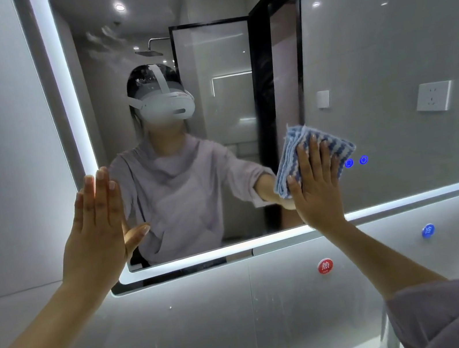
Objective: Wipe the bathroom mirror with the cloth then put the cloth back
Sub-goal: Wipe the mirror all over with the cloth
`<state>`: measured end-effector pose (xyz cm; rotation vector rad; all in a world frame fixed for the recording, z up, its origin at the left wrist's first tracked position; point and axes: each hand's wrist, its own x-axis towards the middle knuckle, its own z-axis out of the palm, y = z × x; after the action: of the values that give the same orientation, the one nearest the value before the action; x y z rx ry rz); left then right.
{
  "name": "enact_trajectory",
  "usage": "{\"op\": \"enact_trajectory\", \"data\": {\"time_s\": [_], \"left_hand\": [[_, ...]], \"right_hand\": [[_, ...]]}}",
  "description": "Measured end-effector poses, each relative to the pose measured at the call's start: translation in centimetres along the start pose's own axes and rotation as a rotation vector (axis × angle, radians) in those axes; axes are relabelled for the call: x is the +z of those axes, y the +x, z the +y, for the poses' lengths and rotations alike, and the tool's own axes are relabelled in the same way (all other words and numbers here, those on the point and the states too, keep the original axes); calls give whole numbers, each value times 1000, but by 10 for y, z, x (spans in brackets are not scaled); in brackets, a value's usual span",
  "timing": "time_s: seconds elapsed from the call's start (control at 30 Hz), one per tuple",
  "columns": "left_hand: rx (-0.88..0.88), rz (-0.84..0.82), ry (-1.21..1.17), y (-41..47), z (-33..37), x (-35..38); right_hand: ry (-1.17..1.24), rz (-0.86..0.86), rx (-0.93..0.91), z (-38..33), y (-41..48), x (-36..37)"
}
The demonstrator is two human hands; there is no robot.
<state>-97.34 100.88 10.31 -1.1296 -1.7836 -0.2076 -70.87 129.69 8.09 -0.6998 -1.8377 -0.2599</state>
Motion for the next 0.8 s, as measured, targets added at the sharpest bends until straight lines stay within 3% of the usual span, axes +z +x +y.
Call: {"op": "enact_trajectory", "data": {"time_s": [0.4,0.67,0.8], "left_hand": [[-4,-22,1,0,0,-1],[-8,-35,9,1,0,-2],[-26,-48,9,1,1,-3]], "right_hand": [[0,-160,26,14,-113,32],[-17,-220,-4,16,-104,23],[28,-157,96,11,-61,9]]}}
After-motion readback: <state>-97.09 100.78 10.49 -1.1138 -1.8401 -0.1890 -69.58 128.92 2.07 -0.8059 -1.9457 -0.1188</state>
